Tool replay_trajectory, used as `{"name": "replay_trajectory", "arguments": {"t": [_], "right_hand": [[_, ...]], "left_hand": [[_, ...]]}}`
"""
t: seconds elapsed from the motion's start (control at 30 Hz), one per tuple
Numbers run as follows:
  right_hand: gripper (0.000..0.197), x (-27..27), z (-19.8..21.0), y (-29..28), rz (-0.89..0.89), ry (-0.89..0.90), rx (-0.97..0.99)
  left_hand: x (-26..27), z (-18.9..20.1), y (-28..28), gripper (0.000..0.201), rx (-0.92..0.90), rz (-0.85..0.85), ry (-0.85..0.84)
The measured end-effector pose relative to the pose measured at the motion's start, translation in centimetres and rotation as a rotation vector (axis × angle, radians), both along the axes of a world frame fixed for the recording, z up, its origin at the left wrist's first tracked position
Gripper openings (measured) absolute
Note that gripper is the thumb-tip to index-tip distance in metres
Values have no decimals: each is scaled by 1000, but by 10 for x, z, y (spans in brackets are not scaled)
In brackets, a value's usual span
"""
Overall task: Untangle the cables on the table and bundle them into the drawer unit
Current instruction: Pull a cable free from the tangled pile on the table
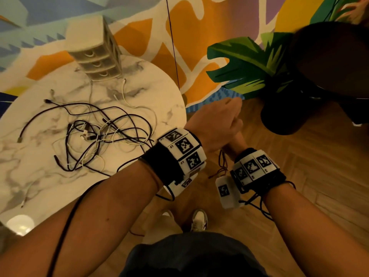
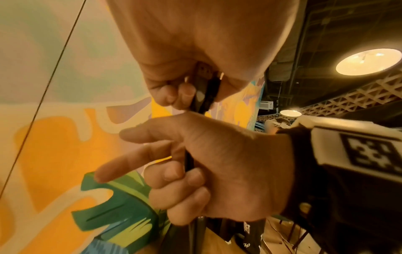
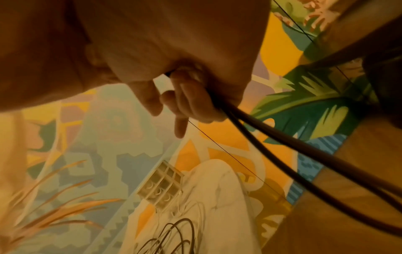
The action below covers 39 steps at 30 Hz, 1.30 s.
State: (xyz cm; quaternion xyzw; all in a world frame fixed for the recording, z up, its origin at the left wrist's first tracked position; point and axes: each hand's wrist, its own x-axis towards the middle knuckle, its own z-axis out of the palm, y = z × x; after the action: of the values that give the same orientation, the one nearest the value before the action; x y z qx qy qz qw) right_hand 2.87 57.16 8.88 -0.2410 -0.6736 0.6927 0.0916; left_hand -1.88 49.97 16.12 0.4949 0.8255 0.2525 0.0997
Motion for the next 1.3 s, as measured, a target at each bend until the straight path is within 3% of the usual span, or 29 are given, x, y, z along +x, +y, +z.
{"name": "replay_trajectory", "arguments": {"t": [0.1, 0.17, 0.27, 0.33, 0.43, 0.53, 0.6, 0.7, 0.8, 0.87, 0.93, 1.07, 1.2, 1.3], "right_hand": [[34, -3, -3, -9, 117, 28, -66], [22, -7, -6, -20, 163, 115, -42], [44, -13, -14, -23, 145, -32, 199], [56, -13, -19, -23, 140, -165, 303], [58, -11, -21, -33, 145, -266, 292], [59, -15, -29, -44, 196, -317, 282], [58, -18, -34, -50, 216, -331, 270], [57, -23, -40, -59, 224, -360, 251], [56, -28, -43, -69, 222, -392, 234], [56, -28, -45, -75, 237, -400, 226], [56, -28, -48, -82, 247, -427, 230], [57, -24, -55, -92, 256, -438, 236], [61, -15, -56, -106, 307, -522, 144], [55, -13, -55, -119, 280, -546, -241]], "left_hand": [[-9, -9, -10, 3, -1, -40, -137], [-17, -9, -21, 14, 36, -28, -216], [-37, -10, -51, 26, 146, 100, -369], [-57, -21, -84, 26, 142, 188, -352], [-72, -58, -143, 23, -282, 125, -98], [-55, -105, -188, 31, -775, -130, -11], [-39, -132, -207, 35, -844, -330, 169], [-34, -162, -220, 49, -742, -432, 422], [-29, -181, -219, 34, -684, -538, 549], [-27, -182, -217, 22, -624, -550, 552], [-32, -177, -218, 17, -638, -518, 449], [-41, -167, -227, 21, -600, -503, 496], [-28, -141, -213, 15, -126, -372, 481], [-16, -116, -206, 18, 122, -360, 488]]}}
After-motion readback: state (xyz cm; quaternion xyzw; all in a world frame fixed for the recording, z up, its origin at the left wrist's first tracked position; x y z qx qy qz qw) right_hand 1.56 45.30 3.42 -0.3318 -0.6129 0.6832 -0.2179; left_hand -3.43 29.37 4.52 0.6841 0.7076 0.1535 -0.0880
